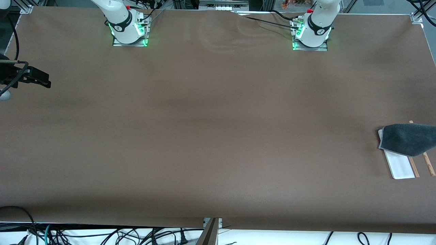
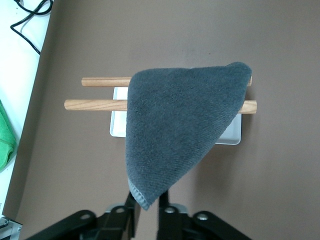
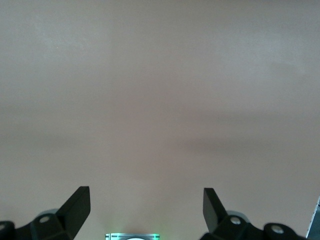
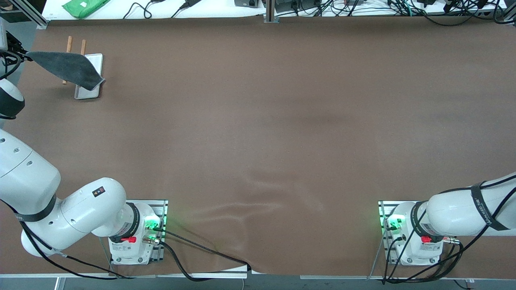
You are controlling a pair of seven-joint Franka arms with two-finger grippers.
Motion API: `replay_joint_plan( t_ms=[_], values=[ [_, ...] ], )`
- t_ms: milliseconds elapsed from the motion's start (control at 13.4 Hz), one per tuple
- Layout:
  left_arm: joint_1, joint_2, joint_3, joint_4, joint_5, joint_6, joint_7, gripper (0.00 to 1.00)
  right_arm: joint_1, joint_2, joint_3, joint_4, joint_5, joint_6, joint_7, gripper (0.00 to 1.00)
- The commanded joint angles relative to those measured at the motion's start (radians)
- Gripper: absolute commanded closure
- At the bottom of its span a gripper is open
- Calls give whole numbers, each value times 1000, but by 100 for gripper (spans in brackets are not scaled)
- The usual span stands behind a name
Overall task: Pass towel and hang on rack
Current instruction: 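Drape the towel over the wooden dowels with the left gripper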
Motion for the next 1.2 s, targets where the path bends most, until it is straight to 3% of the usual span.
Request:
replay_joint_plan(
  t_ms=[0, 673, 822, 1121],
  values=[
    [9, 31, 2, 49, -2, -17, 37, 0, -1, 1, 6, 7, -10, 1, -5, 0],
    [-18, -10, -8, 74, -3, -20, 21, 0, -1, 1, 6, 7, -10, 1, -3, 0],
    [-43, -59, -6, 54, 1, -22, -25, 0, -1, 1, 6, 7, -10, 1, -3, 0],
    [-101, -229, 0, -88, 51, -20, -314, 0, -1, 1, 6, 7, -10, 1, -3, 0]
  ],
)
